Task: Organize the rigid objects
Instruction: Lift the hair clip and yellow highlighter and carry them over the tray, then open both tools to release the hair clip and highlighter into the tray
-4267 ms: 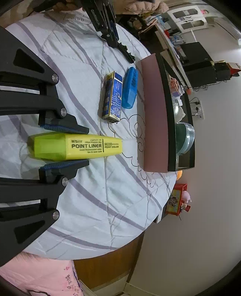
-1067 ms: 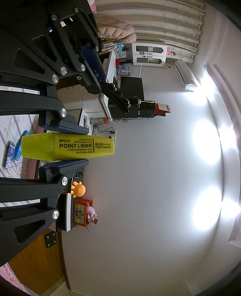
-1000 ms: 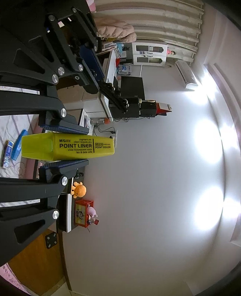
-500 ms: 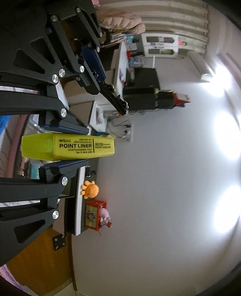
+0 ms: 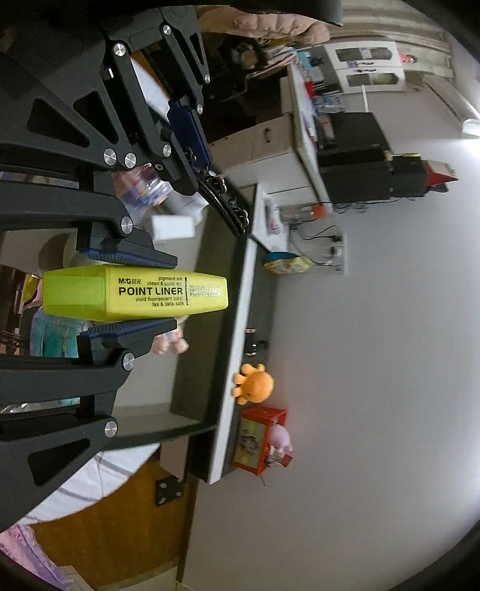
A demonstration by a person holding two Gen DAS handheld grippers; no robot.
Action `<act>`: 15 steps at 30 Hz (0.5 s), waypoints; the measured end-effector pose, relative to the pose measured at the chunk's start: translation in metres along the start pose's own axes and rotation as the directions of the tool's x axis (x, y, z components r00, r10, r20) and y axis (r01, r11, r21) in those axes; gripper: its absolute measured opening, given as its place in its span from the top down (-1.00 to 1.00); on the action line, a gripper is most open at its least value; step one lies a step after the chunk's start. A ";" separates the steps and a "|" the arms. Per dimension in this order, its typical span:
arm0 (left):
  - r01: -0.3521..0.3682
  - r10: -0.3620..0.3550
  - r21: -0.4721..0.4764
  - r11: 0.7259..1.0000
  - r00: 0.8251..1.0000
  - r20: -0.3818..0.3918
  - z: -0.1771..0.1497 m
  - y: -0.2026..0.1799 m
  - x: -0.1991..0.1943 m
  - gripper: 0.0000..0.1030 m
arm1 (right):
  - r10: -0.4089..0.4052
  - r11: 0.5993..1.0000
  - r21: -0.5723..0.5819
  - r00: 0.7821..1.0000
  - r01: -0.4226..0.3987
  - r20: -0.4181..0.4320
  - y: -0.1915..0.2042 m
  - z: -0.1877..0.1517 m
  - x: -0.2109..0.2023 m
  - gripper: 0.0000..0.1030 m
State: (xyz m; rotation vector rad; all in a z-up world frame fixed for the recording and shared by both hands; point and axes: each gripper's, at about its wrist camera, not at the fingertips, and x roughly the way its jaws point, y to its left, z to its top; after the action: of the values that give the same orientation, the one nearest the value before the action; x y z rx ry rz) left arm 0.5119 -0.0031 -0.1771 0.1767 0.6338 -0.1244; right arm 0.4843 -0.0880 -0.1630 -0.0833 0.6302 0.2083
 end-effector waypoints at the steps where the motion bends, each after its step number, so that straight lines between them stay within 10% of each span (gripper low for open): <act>1: -0.007 0.007 0.010 1.000 1.000 -0.004 -0.001 -0.001 0.004 0.60 | 0.003 1.000 0.001 1.000 -0.003 -0.012 -0.001 -0.002 0.004 0.47; 12: -0.010 0.010 0.005 1.000 0.999 0.049 -0.002 0.010 0.020 0.56 | -0.029 0.999 -0.019 1.000 0.029 -0.006 -0.001 -0.002 0.018 0.47; 15: -0.055 0.054 0.014 0.998 0.997 0.050 -0.003 0.009 0.020 0.28 | -0.050 0.998 -0.036 0.999 0.050 -0.001 0.001 -0.003 0.018 0.47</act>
State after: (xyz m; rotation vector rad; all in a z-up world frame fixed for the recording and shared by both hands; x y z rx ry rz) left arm 0.5272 0.0054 -0.1904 0.2053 0.5786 -0.0811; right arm 0.4970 -0.0842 -0.1761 -0.1341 0.6254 0.1714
